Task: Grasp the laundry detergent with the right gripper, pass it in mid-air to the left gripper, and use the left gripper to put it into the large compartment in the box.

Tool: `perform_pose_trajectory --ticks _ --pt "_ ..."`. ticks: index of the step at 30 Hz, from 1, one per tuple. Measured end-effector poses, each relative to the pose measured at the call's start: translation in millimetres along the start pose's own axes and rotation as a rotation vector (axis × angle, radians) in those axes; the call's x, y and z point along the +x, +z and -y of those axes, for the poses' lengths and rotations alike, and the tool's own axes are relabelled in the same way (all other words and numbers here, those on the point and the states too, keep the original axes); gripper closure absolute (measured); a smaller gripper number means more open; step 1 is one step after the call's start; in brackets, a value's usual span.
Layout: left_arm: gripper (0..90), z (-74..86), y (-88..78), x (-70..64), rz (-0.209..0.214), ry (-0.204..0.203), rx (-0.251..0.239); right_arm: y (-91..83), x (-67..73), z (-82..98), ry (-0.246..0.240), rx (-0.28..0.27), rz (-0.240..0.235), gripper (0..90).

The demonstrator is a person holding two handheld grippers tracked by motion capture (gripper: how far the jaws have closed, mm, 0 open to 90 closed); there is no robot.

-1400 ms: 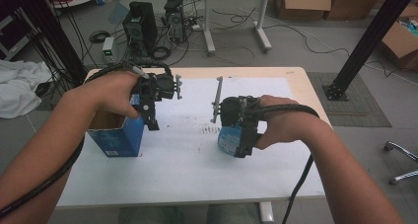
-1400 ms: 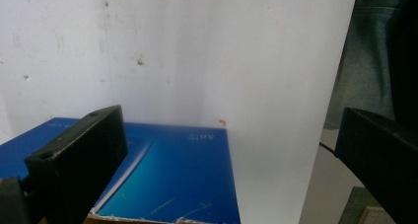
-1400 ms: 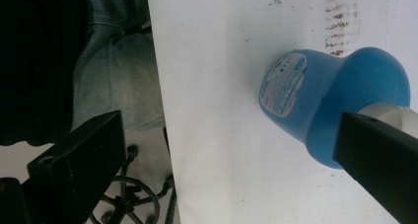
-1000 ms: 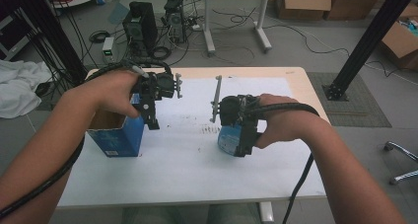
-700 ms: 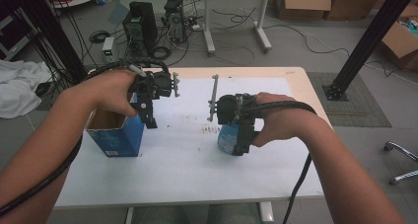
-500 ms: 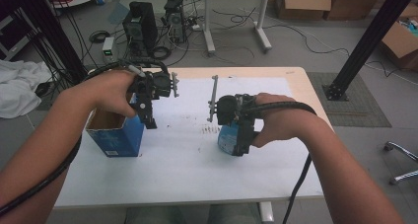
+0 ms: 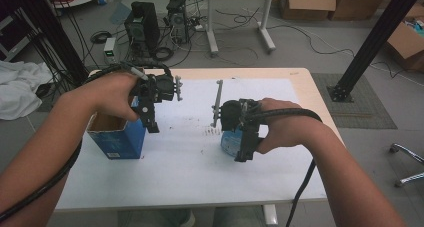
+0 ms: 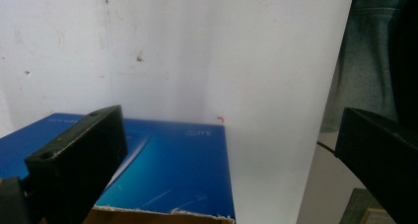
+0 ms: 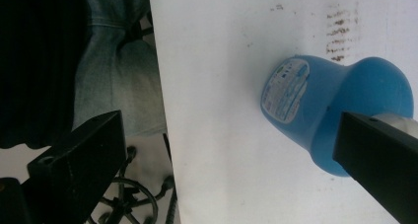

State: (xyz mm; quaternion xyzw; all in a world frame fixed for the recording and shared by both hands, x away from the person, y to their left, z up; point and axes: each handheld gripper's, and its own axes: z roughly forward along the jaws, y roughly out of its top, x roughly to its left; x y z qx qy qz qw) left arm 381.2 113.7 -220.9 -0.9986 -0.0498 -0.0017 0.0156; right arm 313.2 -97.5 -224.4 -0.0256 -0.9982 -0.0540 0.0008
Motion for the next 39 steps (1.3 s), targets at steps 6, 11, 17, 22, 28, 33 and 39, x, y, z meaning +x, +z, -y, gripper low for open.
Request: perform_pose_trajectory --ticks 6,11,17,22,28,33,39 --pt "0.1 3.3 -2.9 -1.9 -0.011 -0.006 -0.010 -3.3 -2.4 2.7 0.001 -0.103 0.000 0.0" --pt "0.1 6.1 -4.5 -2.6 -0.012 -0.017 -0.017 -10.6 -6.6 8.8 0.006 -0.262 0.023 0.0" --pt "0.1 7.6 -3.3 -3.1 -0.014 -0.014 -0.007 -16.0 -15.4 20.7 0.051 -0.525 0.082 0.0" --pt "0.1 7.4 -5.2 -3.7 -0.019 -0.015 -0.010 -21.9 -26.2 30.6 0.125 -0.679 0.184 0.0" --pt "0.1 7.3 -7.4 -5.0 -0.023 -0.012 -0.012 -27.4 -44.6 55.1 0.238 -0.803 0.249 0.0" --pt "0.1 7.8 -5.6 -4.5 -0.019 -0.016 -0.009 -23.4 -53.7 80.0 0.301 -0.863 0.272 0.0" --pt "0.1 6.4 0.5 -3.3 -0.013 -0.013 0.002 -12.4 -53.5 120.4 0.337 -0.952 0.289 0.0"
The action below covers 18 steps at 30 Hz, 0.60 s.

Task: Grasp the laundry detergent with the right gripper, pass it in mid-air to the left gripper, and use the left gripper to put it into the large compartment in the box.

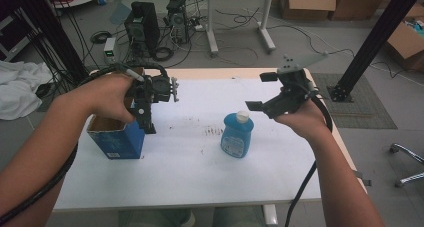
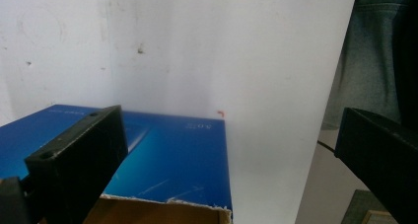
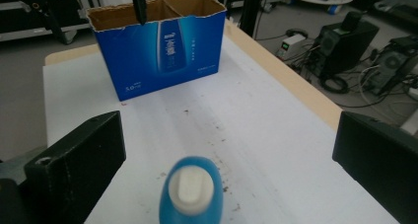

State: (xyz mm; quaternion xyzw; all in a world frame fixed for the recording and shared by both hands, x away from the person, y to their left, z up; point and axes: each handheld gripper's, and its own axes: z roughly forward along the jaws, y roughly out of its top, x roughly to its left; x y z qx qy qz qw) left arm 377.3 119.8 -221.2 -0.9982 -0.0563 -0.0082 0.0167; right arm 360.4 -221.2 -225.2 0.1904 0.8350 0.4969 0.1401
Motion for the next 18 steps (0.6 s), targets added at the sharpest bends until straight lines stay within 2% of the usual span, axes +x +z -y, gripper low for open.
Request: perform_pose_trajectory --ticks 2,4,6,9,14,18 --pt "0.1 -0.7 -0.3 0.0 -0.001 0.002 0.000 -7.8 0.2 8.8 -0.002 -0.028 -0.001 0.0" --pt "0.1 -1.2 -0.2 0.0 -0.001 0.004 -0.005 -18.4 4.1 21.6 -0.028 -0.071 0.002 0.0" --pt "0.1 -2.1 -0.5 0.3 -0.002 0.005 -0.002 -20.7 5.3 24.8 -0.029 -0.080 0.002 0.0" --pt "0.1 -2.8 -0.1 1.0 -0.001 0.009 -0.005 -27.8 10.9 39.4 -0.035 -0.113 0.013 0.0" --pt "0.1 -3.1 2.1 0.9 -0.004 0.010 -0.002 -28.5 16.5 63.9 -0.032 -0.150 0.029 0.0" --pt "0.1 -1.3 1.5 -0.6 -0.009 0.014 -0.008 -23.1 20.8 84.1 -0.028 -0.158 0.018 0.0"
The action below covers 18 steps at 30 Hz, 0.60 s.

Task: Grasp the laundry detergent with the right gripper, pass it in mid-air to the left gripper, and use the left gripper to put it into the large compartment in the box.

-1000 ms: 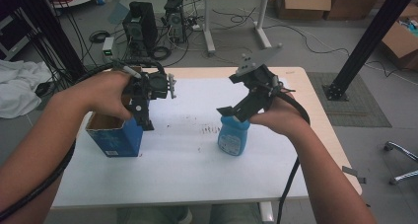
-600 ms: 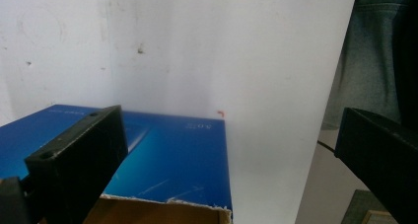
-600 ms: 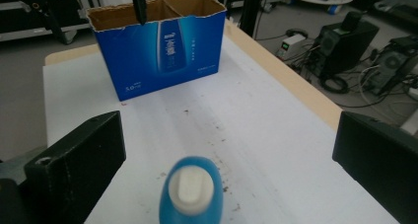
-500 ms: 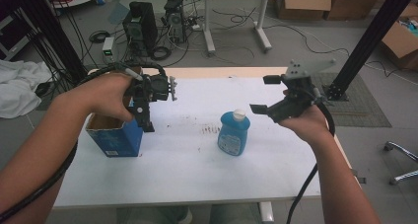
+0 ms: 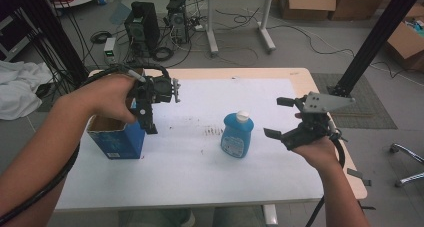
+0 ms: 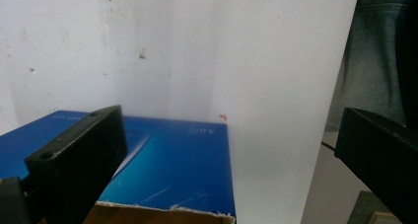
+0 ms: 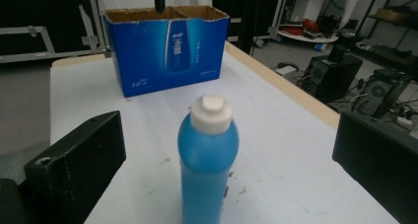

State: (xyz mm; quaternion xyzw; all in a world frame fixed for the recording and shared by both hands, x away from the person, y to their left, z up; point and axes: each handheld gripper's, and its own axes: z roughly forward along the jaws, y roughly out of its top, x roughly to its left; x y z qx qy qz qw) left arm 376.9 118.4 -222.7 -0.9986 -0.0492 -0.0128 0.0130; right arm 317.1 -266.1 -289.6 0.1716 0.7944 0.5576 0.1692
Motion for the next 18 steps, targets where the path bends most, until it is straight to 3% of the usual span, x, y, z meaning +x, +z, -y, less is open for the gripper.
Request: perform_pose_trajectory --ticks 1,2,10,18 --pt "0.1 0.2 0.0 0.0 -0.001 0.000 -0.001 2.4 3.0 12.9 0.001 -0.002 0.005 0.0" --pt "0.1 0.3 -0.2 0.0 -0.002 -0.002 -0.003 2.4 3.0 12.9 0.001 -0.002 0.005 0.0" --pt "0.1 -2.1 0.9 0.5 -0.004 0.011 -0.006 22.9 11.6 65.1 0.064 -0.021 -0.007 0.0" --pt "0.1 -5.5 -0.3 -0.9 -0.008 0.020 -0.007 41.1 12.4 83.5 0.083 -0.001 -0.012 0.0"
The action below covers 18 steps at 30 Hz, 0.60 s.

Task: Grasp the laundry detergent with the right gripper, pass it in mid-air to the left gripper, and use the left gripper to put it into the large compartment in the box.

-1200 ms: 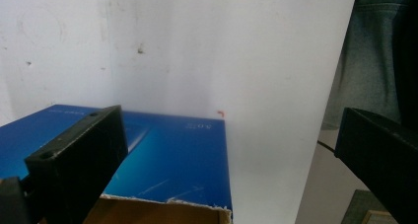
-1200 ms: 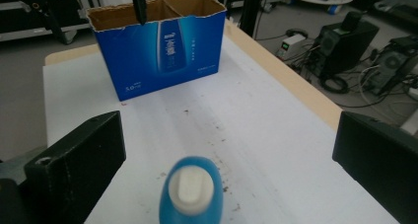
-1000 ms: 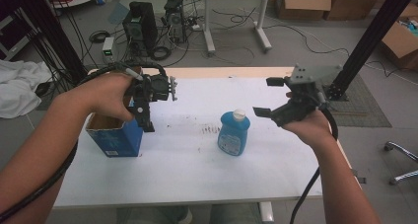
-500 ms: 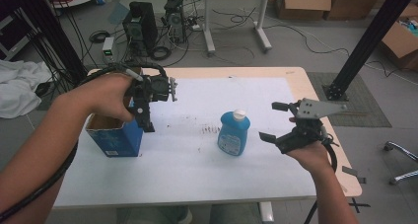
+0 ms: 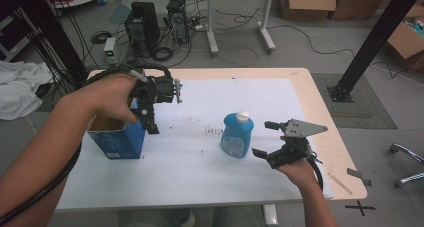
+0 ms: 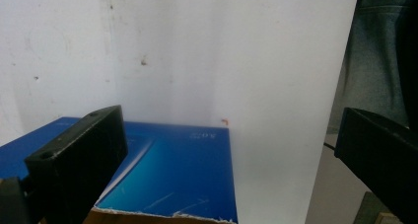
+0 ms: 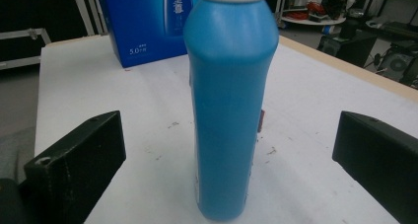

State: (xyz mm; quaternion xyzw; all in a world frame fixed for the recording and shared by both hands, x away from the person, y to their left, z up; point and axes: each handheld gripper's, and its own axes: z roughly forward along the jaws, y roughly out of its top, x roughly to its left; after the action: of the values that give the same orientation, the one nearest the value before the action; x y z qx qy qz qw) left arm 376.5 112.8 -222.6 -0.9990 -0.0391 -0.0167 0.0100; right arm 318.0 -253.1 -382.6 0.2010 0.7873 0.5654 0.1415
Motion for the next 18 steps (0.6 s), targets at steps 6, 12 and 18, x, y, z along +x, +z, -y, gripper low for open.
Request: perform_pose_trajectory --ticks 6,12,18 --pt "0.1 -0.2 -0.9 -1.3 0.002 0.001 0.004 20.0 -0.6 12.2 0.014 0.019 -0.008 0.0" --pt "0.1 1.7 -0.3 -2.2 0.001 -0.004 0.001 33.4 -1.6 18.6 0.028 0.017 -0.008 0.0" --pt "0.1 3.5 -0.7 -3.4 -0.001 -0.005 -0.001 48.2 -2.4 24.8 0.038 0.030 0.003 0.0"
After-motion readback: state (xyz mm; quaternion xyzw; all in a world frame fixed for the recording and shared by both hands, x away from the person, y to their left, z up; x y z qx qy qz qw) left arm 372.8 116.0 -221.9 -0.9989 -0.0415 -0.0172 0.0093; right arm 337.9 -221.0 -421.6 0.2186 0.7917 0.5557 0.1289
